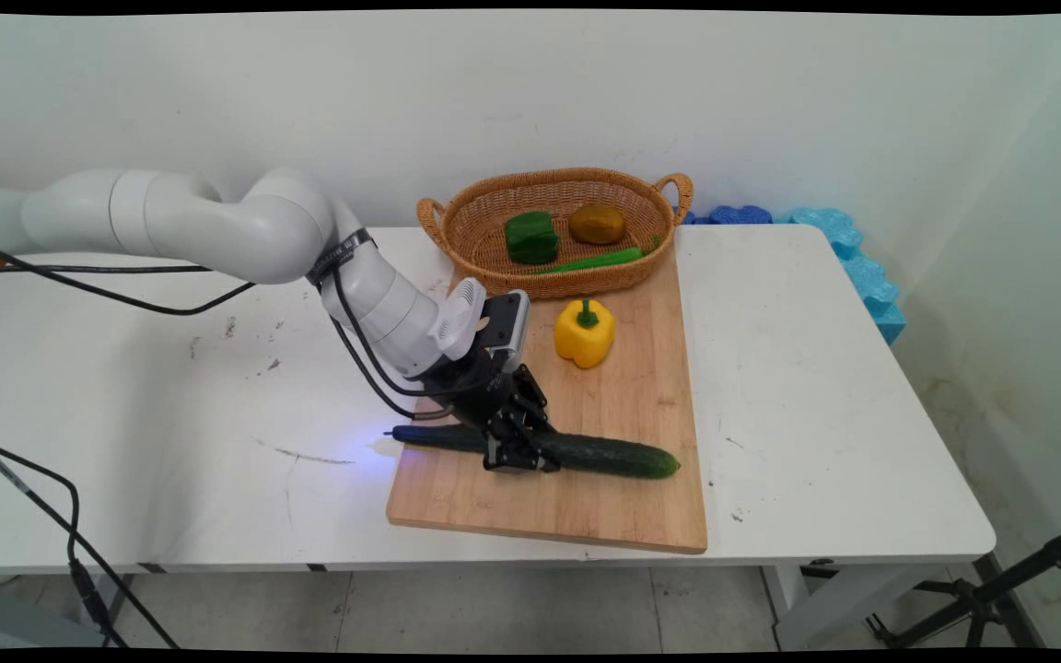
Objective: Place the picked object in the vegetable basket
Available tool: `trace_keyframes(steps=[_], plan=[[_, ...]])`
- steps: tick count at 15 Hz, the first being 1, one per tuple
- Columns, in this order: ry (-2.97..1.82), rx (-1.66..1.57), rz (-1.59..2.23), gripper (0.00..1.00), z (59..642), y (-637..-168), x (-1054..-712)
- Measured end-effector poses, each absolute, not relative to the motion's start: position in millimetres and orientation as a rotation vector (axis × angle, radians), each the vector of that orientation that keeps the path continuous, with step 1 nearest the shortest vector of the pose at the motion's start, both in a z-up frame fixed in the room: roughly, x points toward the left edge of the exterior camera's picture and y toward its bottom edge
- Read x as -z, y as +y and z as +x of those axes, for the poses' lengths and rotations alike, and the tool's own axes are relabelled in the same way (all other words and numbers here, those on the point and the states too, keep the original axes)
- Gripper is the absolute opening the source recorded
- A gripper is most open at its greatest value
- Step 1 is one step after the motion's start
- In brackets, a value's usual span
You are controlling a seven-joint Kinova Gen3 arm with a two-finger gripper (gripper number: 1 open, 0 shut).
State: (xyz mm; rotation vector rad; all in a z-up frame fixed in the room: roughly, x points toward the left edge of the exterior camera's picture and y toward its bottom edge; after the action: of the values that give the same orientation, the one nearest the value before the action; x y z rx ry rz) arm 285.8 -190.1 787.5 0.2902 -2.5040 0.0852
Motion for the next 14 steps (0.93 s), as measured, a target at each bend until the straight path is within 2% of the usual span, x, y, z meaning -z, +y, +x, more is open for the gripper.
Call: trace_keyframes(steps=[5,14], plan=[[-2.478,-0.117,0.286,0.0,288.3,-192.8,-810.9],[-2.423,-0.249,0.36,0.0,300.5,-222.2,-874.7]])
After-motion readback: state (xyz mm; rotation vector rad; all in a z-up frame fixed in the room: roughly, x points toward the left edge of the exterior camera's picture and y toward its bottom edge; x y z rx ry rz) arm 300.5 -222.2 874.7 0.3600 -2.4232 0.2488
